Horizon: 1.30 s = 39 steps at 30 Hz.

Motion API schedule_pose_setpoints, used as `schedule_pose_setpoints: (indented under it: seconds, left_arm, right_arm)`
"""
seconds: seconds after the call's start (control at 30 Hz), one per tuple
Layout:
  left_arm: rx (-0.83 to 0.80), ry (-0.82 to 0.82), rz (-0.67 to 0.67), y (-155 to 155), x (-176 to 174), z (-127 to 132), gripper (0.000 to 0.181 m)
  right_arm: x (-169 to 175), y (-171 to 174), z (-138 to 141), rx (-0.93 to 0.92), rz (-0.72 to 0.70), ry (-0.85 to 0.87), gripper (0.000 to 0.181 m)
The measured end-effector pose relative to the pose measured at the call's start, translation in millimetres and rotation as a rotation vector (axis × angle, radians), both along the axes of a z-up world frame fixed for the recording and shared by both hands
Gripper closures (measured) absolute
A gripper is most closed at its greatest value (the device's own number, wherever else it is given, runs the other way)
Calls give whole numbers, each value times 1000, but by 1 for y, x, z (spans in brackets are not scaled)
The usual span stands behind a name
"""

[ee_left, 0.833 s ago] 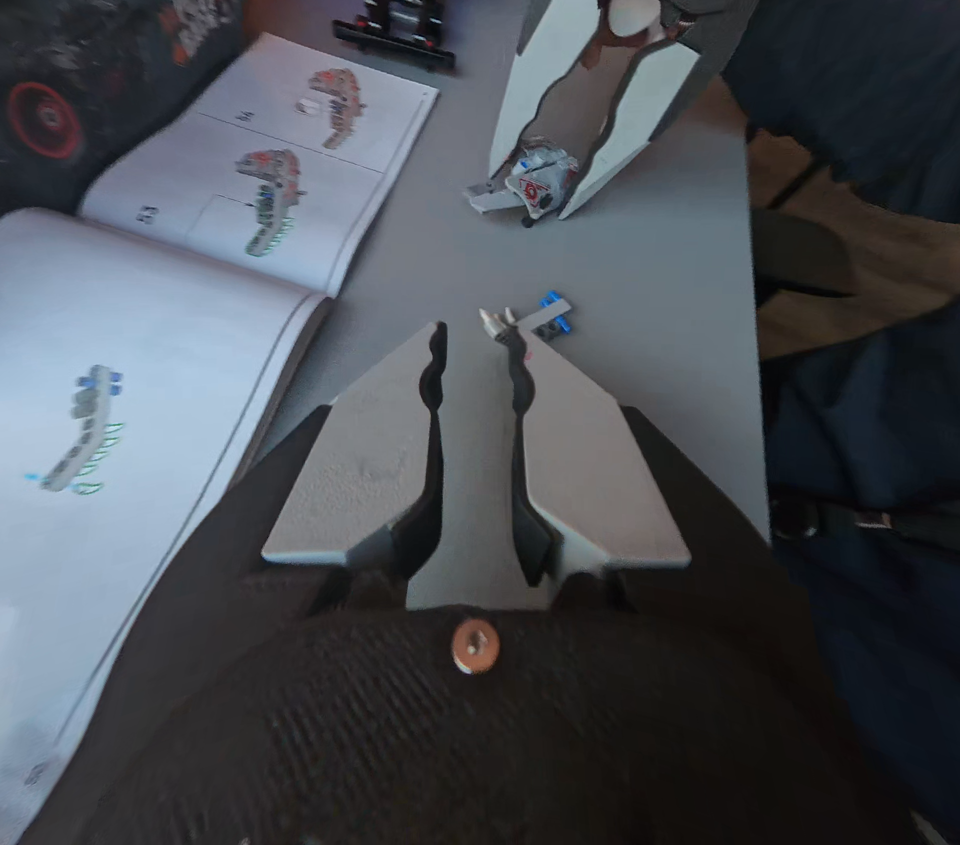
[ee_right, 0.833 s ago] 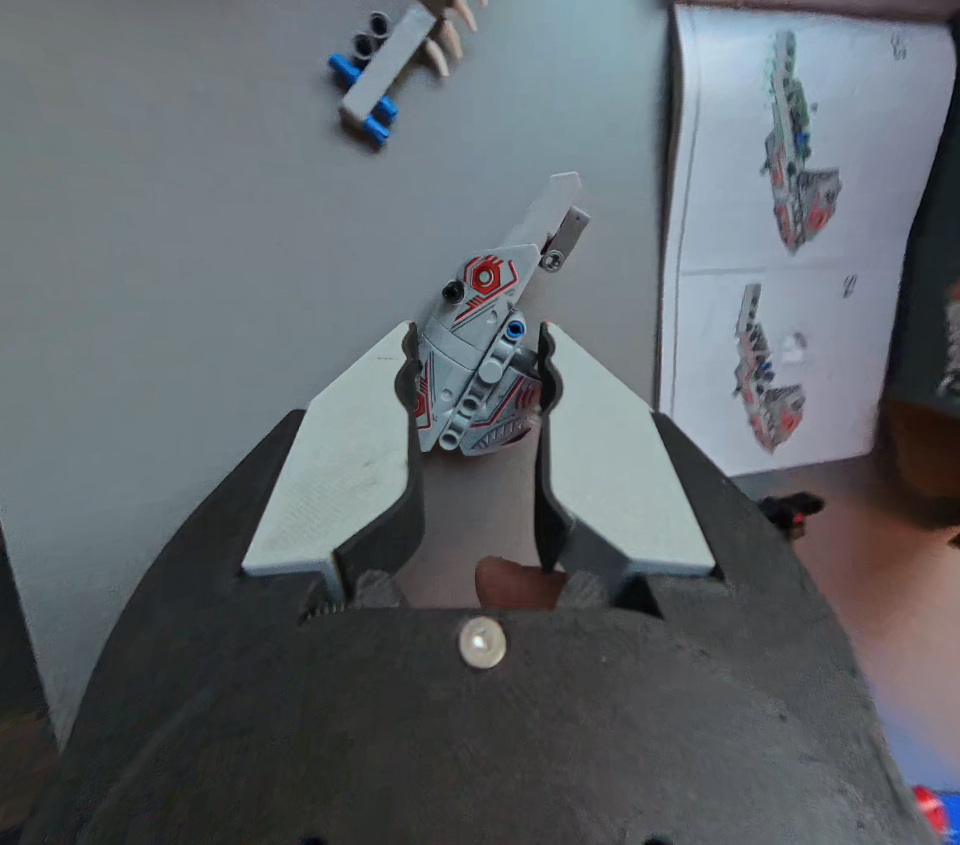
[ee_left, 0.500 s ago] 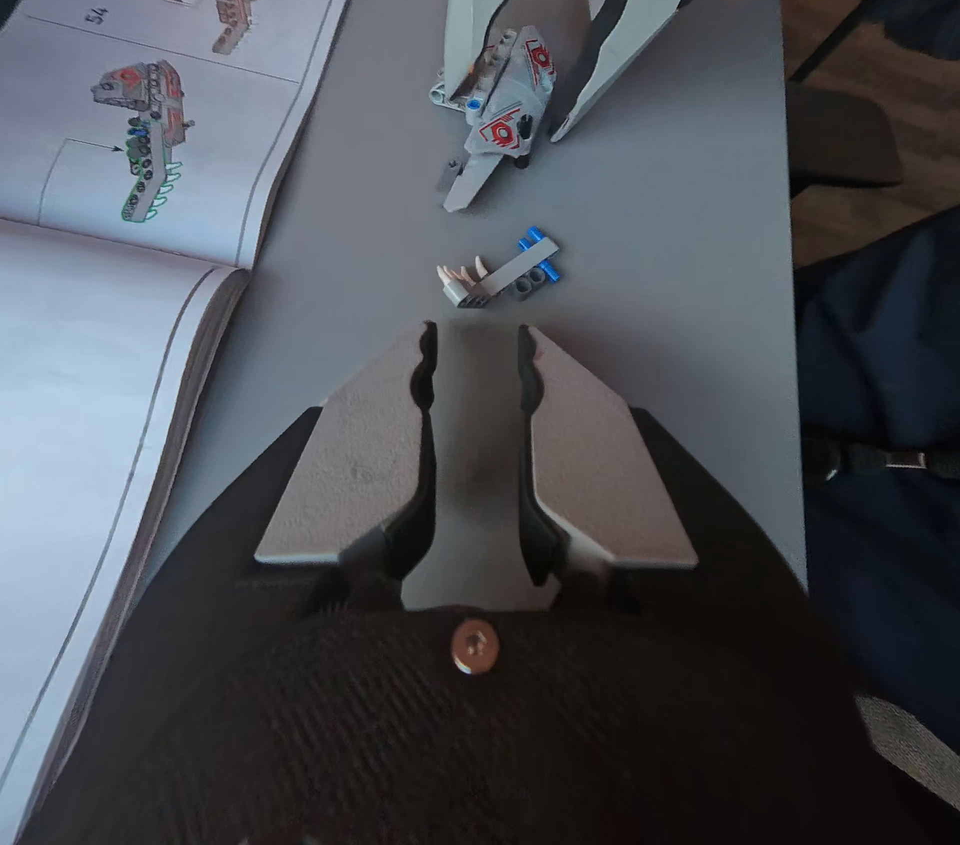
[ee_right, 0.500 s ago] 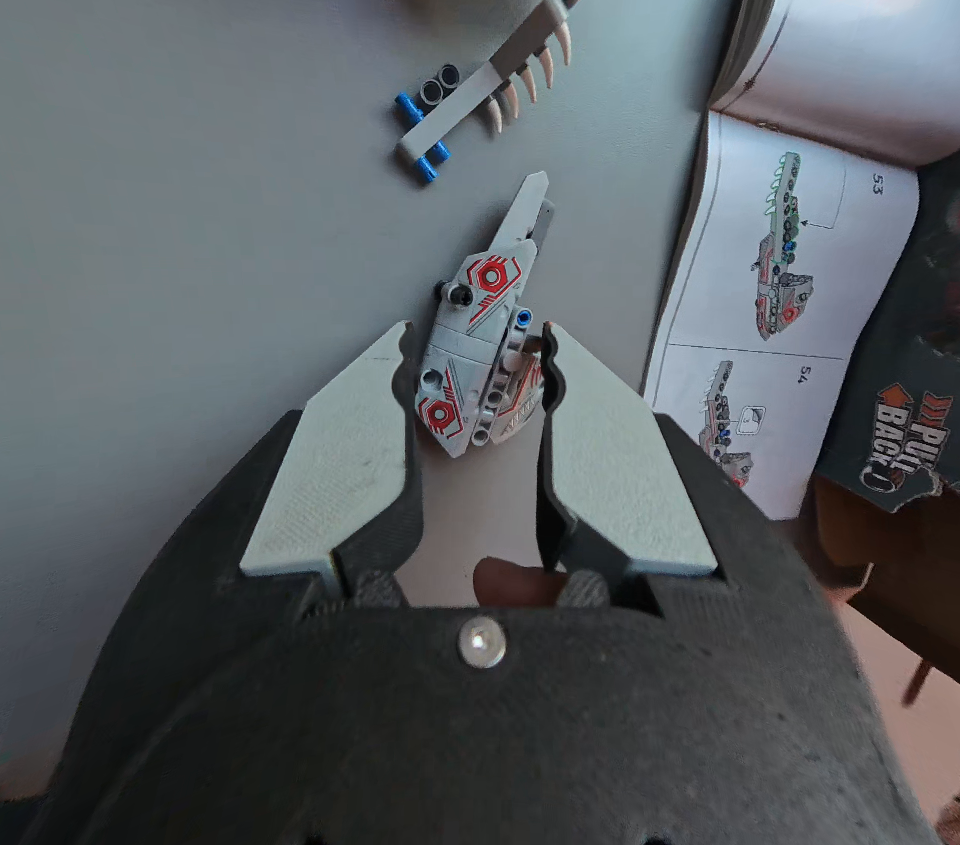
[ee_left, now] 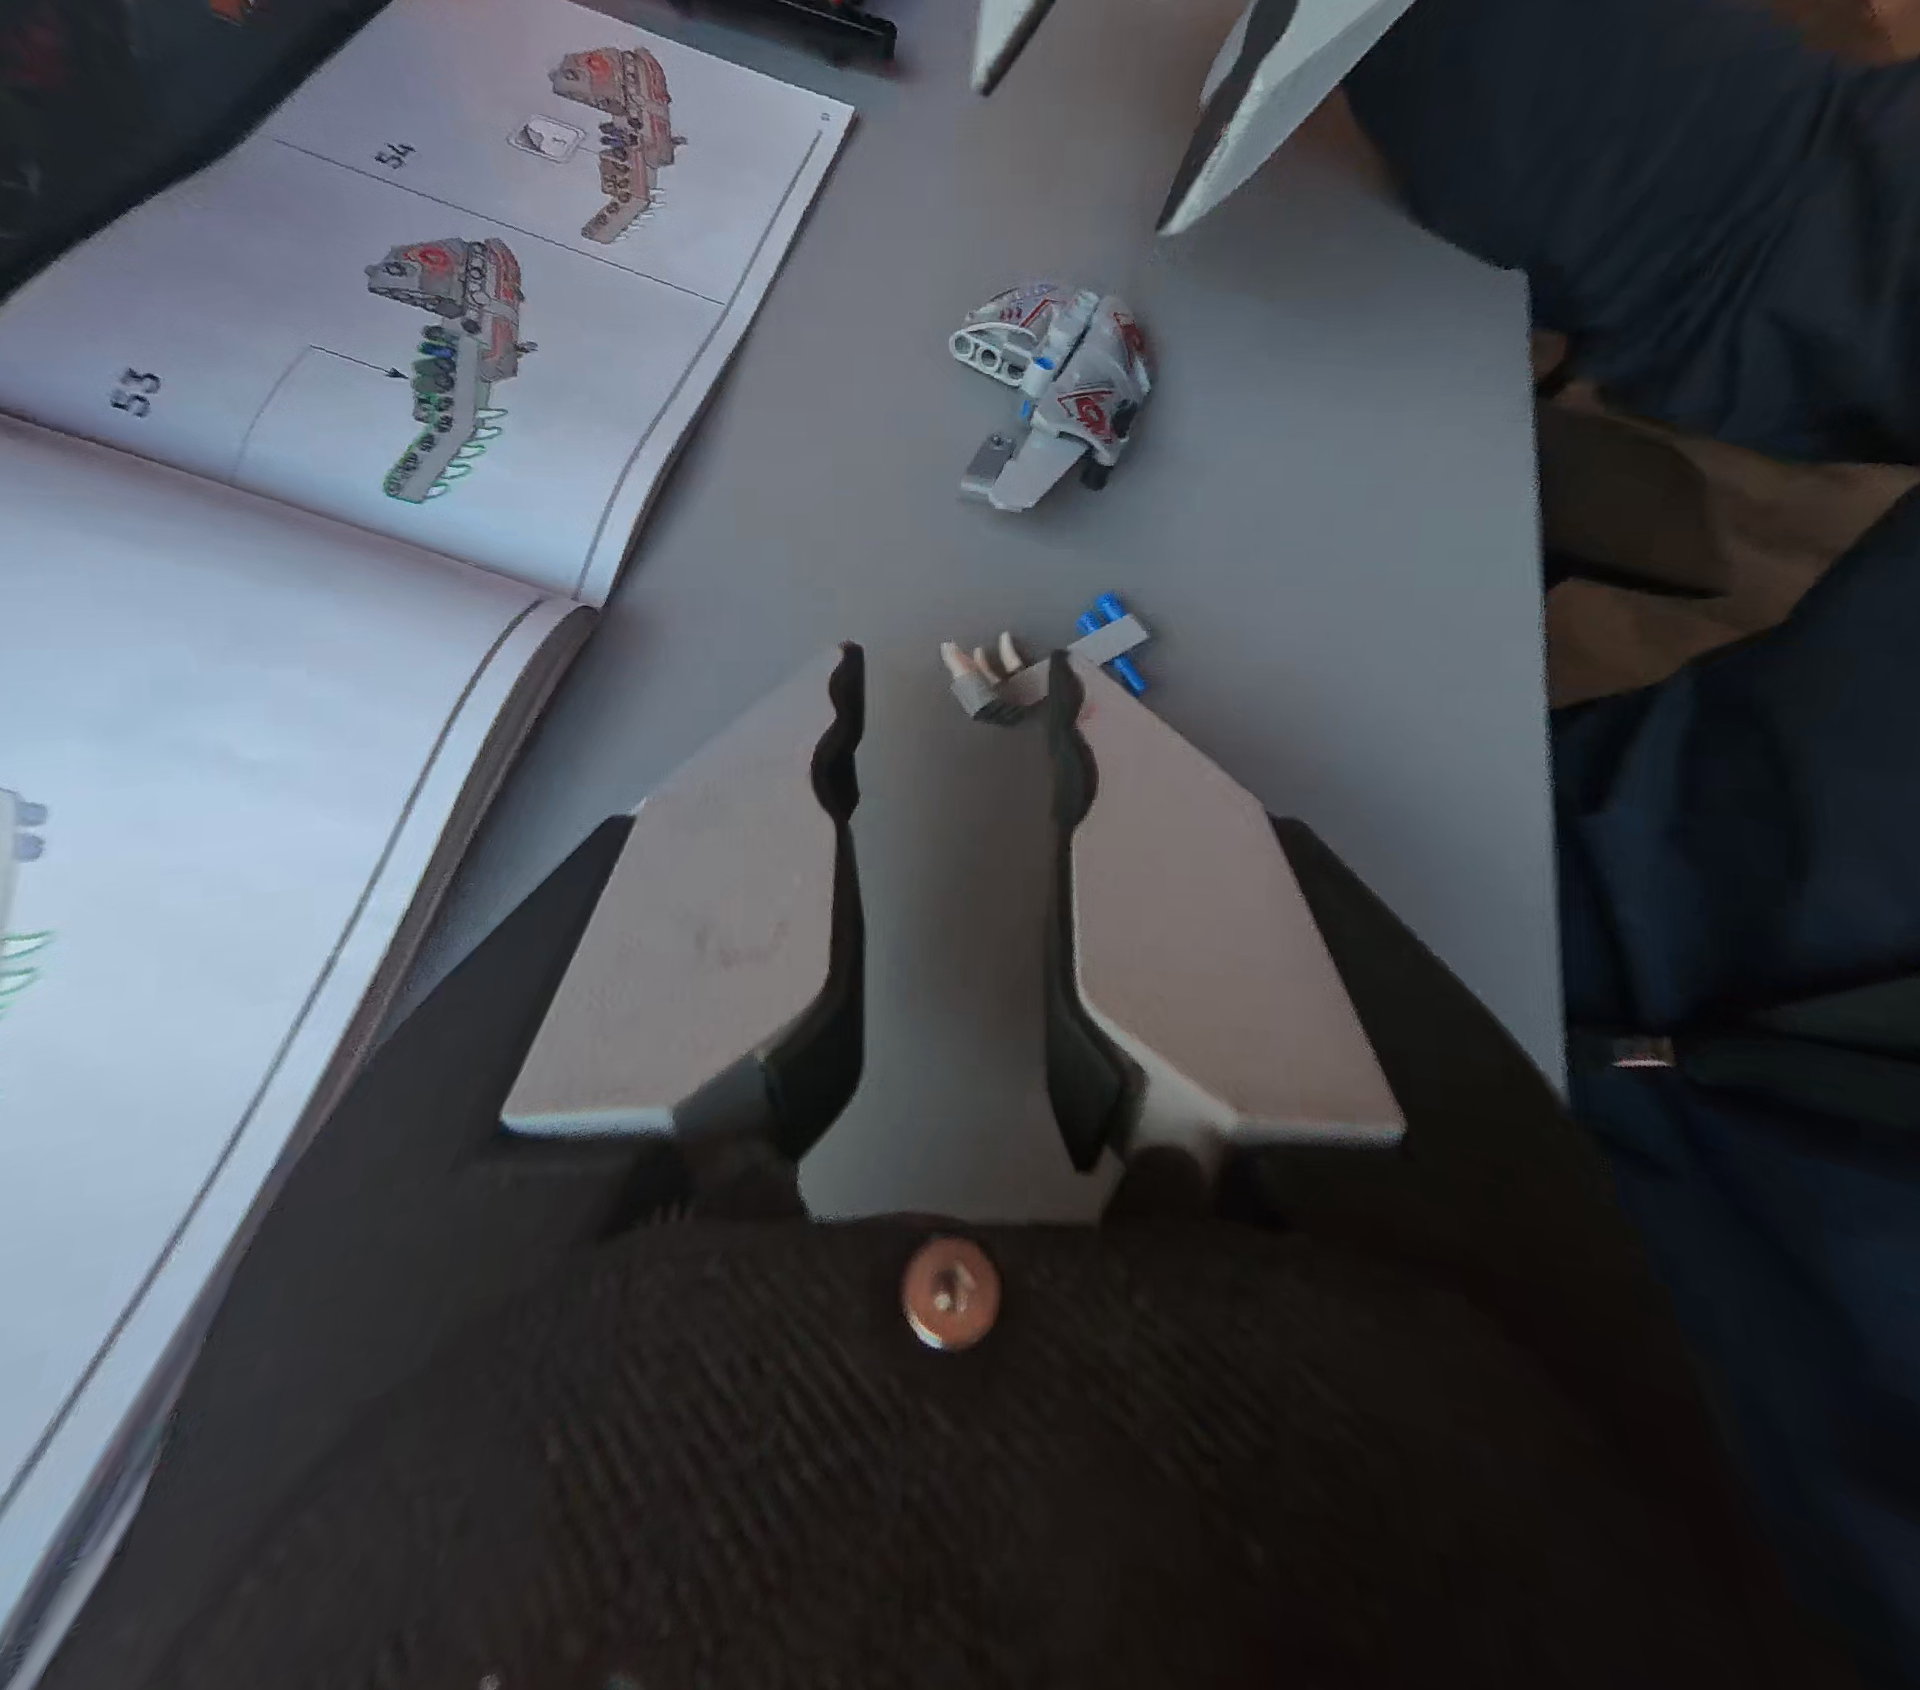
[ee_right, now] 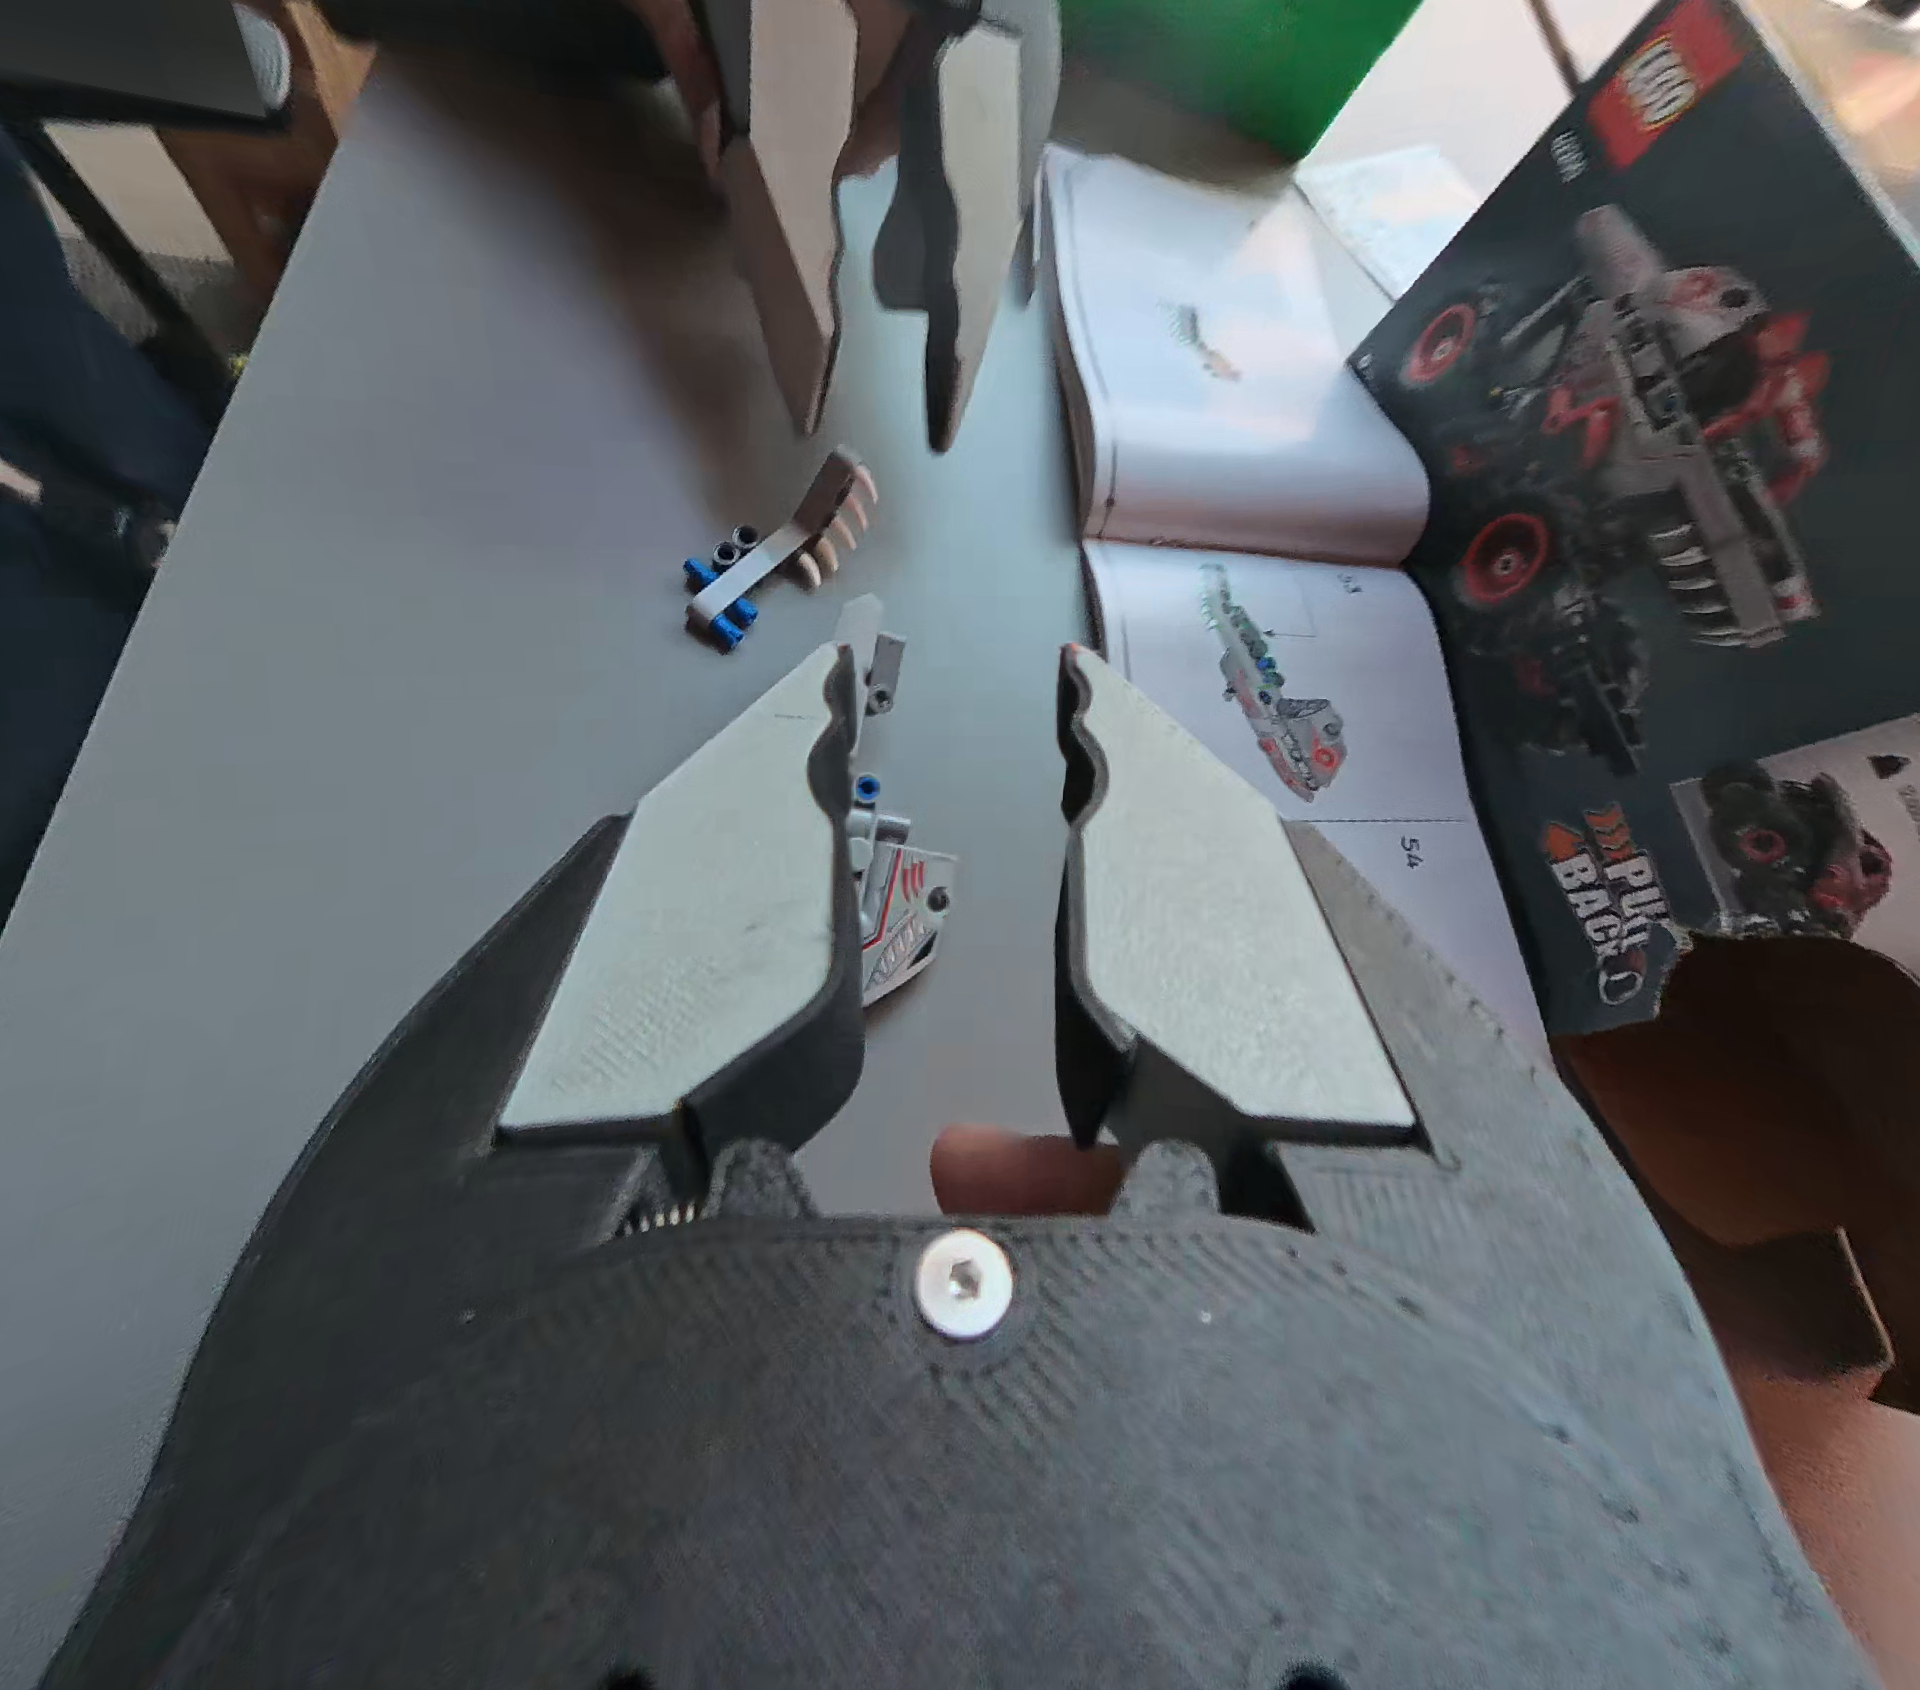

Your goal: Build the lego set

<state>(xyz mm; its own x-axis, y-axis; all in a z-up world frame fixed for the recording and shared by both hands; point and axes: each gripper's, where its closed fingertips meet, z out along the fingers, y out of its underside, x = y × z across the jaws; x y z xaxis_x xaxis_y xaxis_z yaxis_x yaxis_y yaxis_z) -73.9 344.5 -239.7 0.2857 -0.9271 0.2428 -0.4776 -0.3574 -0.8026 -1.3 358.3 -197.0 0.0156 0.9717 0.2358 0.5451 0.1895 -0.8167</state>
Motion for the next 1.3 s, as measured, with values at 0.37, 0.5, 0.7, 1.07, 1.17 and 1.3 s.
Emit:
schedule_pose_setpoints:
  seconds: [0.37,0.5,0.7,1.07,1.17,1.3]
  left_arm:
    - [-60,7,7,-3,6,-8,175]
    - [-38,-47,33,3,3,2,177]
    - [51,-104,-9,-2,6,18,177]
    - [874,-405,-227,-60,20,98,176]
    - [903,-444,-235,-66,20,105,176]
    - [952,-475,-238,-71,19,112,176]
  right_arm:
    - [-8,4,14,-131,-36,130,150]
    - [-14,-2,6,-155,-18,98,151]
    - [-16,-7,3,-174,2,92,151]
    - [-42,-80,25,-738,352,203,137]
    - [-44,-88,27,-788,398,211,144]
    - [-45,-89,32,-812,417,253,157]
